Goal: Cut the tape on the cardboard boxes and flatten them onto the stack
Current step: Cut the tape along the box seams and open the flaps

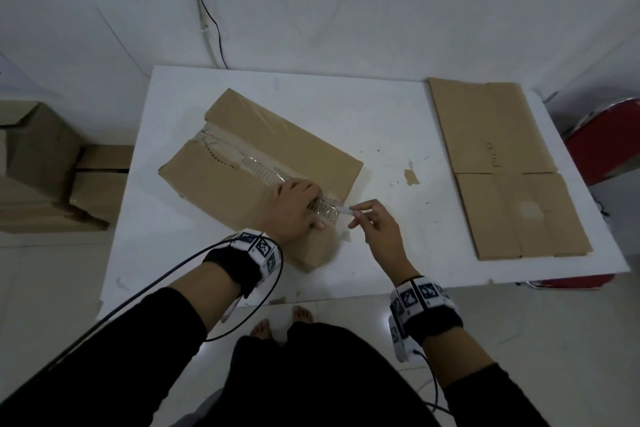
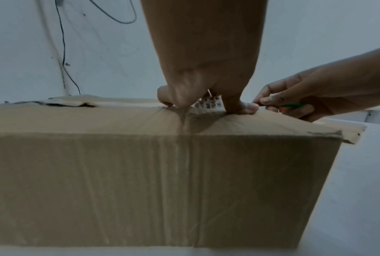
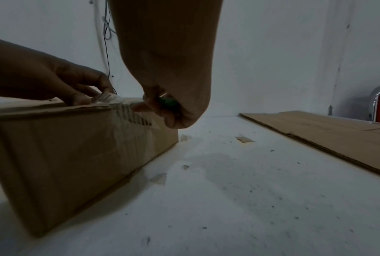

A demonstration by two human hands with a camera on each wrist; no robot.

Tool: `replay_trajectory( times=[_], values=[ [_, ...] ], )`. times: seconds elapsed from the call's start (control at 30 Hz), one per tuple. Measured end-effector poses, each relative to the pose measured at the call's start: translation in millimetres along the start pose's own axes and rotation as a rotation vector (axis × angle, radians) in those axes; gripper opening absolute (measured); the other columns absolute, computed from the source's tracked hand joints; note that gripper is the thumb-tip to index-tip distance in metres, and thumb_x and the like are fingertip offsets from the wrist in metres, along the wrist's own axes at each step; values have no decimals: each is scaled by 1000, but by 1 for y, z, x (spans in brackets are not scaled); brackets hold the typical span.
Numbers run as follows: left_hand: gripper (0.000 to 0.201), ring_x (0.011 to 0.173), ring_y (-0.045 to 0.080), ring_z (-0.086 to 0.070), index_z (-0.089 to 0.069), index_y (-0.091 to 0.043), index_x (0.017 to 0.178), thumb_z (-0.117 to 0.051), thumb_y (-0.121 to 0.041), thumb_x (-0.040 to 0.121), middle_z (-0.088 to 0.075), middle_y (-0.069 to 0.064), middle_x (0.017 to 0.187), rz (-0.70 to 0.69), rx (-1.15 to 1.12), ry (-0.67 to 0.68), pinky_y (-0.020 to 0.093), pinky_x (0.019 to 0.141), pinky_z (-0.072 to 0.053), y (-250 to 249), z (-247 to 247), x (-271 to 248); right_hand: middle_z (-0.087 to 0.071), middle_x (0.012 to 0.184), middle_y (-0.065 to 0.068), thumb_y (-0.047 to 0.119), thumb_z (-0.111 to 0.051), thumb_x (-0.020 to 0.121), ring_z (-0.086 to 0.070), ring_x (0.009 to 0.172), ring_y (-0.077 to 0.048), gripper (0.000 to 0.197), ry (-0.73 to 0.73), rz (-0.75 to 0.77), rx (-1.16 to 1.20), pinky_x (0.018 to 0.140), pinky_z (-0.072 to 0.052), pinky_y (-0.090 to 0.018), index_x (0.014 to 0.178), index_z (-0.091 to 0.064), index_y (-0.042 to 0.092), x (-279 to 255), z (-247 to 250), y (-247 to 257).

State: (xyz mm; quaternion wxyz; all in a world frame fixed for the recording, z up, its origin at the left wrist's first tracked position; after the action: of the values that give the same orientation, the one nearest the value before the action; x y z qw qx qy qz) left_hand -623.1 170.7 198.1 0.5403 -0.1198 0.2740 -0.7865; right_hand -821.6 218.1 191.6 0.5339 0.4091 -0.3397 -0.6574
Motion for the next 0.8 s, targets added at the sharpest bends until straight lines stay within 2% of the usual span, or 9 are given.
replay_trajectory(
  times=[0.07,0.13,0.2,0.37,0.47,0.57,0.7,0.8],
  values=[
    [44,123,17,-35,-57,-20,107,-75,-38,72,-51,-8,123,-5,-27,-10,26,90,-16,1,-1,-1,-71,79,11,24,-56,99,-68,79,-9,10,-31,17,-7,69,-50,-28,94,-63,20,1,-3,1],
    [46,123,19,-34,-58,-19,109,-77,-37,70,-51,-6,121,7,-46,-11,29,94,-18,1,-2,-1,-71,82,12,24,-55,100,-69,83,-11,10,-39,51,-16,74,-51,-29,92,-61,21,5,-6,7],
    [47,122,21,-34,-59,-19,108,-78,-37,69,-51,-5,118,15,-61,-6,32,98,-20,2,-2,-1,-72,83,9,24,-54,100,-68,81,-10,10,-12,74,-53,73,-51,-28,93,-61,21,11,-8,14],
    [50,119,23,-34,-61,-21,114,-77,-40,71,-51,-6,119,29,-39,29,31,100,-22,-3,1,2,-70,72,10,23,-56,99,-51,56,-3,8,101,65,-179,53,-38,-17,91,-58,25,13,-1,16],
    [52,118,23,-35,-64,-23,115,-80,-34,68,-53,-6,119,43,-71,7,24,94,-21,-4,0,1,-71,70,10,20,-57,98,-57,63,-2,10,130,11,-127,57,-40,-14,90,-55,24,3,1,10],
    [50,116,24,-35,-66,-20,111,-83,-28,65,-53,-9,110,35,-135,-36,19,87,-20,-3,-2,-3,-68,66,14,15,-56,98,-63,76,-11,15,118,13,-117,62,-41,-13,86,-53,23,0,-3,9],
    [50,114,27,-35,-68,-17,106,-86,-22,59,-48,-13,102,29,-210,-76,20,88,-21,0,-7,-3,-65,65,11,13,-56,97,-63,75,-13,21,139,27,-148,67,-43,-21,80,-51,25,5,-3,13],
    [52,114,27,-35,-68,-14,105,-87,-19,57,-55,-6,105,41,-235,-59,18,88,-22,0,-10,-3,-65,65,10,14,-55,97,-62,74,-19,22,190,72,-214,66,-43,-29,79,-50,26,6,5,14]
  ],
)
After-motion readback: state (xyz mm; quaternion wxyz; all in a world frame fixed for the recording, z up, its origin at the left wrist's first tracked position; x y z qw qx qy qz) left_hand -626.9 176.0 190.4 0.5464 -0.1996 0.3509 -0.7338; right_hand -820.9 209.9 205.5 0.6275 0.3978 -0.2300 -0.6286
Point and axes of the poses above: each hand's wrist, its own x-axis towards the middle knuckle, its own z-axis out of the back of the hand, y = z × x, the point moved 2 cm from there along x, towards the middle knuckle
